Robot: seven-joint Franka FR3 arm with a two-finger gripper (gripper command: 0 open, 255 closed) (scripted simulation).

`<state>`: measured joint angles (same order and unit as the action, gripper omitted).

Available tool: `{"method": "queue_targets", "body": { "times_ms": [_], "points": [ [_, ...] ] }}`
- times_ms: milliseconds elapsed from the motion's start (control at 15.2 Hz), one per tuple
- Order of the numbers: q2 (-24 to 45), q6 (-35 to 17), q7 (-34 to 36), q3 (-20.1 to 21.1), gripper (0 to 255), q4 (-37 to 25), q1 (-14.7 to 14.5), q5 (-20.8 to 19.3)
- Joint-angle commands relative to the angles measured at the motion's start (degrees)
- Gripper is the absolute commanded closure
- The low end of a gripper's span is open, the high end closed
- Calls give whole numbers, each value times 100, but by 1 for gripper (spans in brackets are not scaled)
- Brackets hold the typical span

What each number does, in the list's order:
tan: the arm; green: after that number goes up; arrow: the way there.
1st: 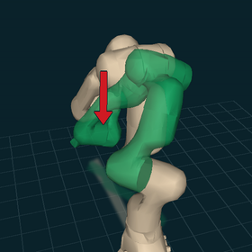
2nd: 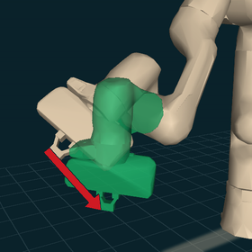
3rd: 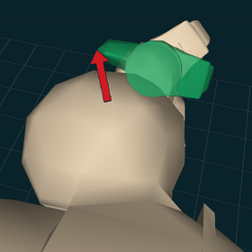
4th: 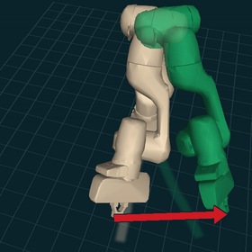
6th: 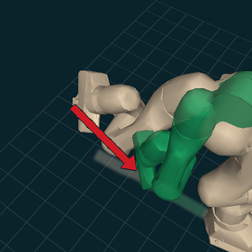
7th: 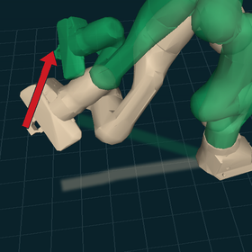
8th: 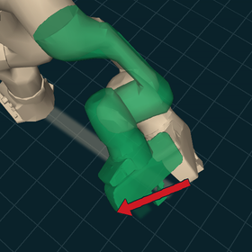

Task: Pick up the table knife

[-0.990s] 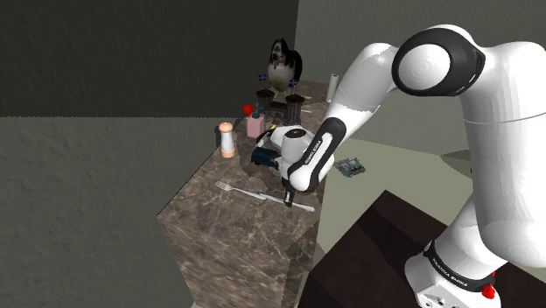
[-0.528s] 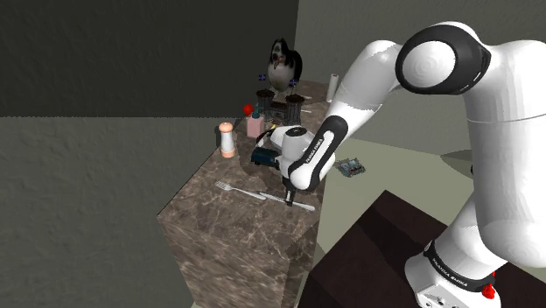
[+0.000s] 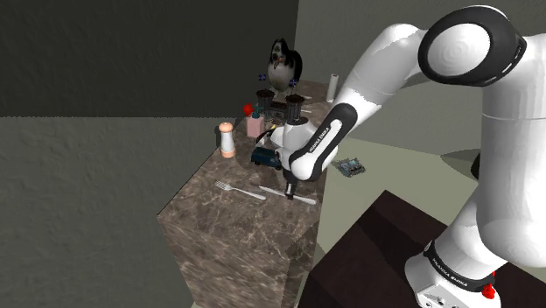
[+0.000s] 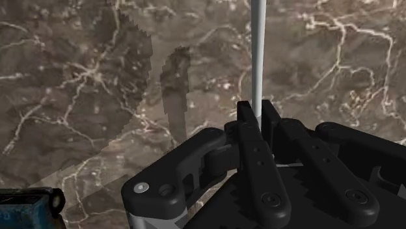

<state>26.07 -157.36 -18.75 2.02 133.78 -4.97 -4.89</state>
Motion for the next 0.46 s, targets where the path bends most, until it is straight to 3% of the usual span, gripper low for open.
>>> {"method": "queue_targets", "body": {
  "times_ms": [0,396],
  "points": [
    [-182,137,-28,18,255,47,24,21],
    [-513,403,-64,53,255,111,49,64]
  ]
}}
